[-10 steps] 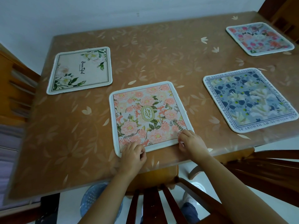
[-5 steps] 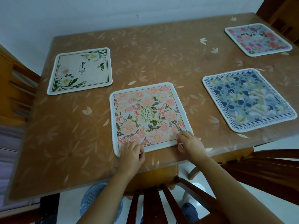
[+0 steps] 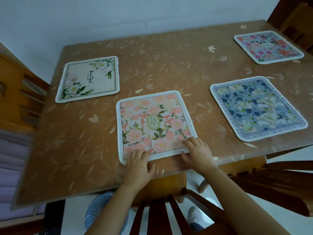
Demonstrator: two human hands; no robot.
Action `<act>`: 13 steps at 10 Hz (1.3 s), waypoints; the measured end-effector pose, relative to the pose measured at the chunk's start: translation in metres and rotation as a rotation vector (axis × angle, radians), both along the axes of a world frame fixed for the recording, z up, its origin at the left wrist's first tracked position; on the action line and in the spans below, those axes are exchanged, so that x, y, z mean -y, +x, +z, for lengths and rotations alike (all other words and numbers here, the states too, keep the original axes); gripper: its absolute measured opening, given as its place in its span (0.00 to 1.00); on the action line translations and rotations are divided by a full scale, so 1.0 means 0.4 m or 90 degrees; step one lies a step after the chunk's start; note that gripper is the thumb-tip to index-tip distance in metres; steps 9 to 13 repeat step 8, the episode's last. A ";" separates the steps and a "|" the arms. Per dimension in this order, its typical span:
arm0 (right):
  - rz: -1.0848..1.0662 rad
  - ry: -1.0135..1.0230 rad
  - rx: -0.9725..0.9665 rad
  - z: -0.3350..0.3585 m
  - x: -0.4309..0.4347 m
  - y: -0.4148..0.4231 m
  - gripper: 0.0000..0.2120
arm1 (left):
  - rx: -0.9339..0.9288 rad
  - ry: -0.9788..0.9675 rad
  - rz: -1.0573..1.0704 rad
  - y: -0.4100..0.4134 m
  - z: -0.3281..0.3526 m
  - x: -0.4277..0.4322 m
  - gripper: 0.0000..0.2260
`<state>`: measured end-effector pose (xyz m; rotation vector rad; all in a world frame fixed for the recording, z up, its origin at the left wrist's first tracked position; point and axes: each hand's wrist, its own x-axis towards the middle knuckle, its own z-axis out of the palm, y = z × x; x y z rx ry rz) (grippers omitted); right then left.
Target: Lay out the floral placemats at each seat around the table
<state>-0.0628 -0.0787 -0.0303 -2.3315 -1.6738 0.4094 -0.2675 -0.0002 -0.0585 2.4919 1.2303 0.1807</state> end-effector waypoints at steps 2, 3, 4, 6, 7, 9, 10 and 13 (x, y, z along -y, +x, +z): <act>-0.001 0.069 0.049 0.071 0.000 0.055 0.19 | 0.017 0.043 0.045 0.061 0.086 0.046 0.23; 0.004 0.077 0.068 0.115 0.013 0.090 0.21 | 0.032 0.077 0.066 0.113 0.147 0.078 0.22; -0.006 0.098 0.075 0.163 0.039 0.128 0.20 | 0.054 0.098 0.124 0.160 0.203 0.109 0.21; -0.014 0.144 0.061 0.236 0.105 0.216 0.19 | 0.087 0.141 0.184 0.221 0.283 0.178 0.21; 0.021 0.167 0.053 0.259 0.124 0.221 0.20 | 0.089 0.154 0.185 0.254 0.305 0.218 0.21; 0.032 0.215 0.049 0.284 0.140 0.216 0.20 | 0.066 0.152 0.185 0.276 0.321 0.254 0.23; 0.032 0.215 0.049 0.284 0.140 0.216 0.20 | 0.066 0.152 0.185 0.276 0.321 0.254 0.23; 0.032 0.215 0.049 0.284 0.140 0.216 0.20 | 0.066 0.152 0.185 0.276 0.321 0.254 0.23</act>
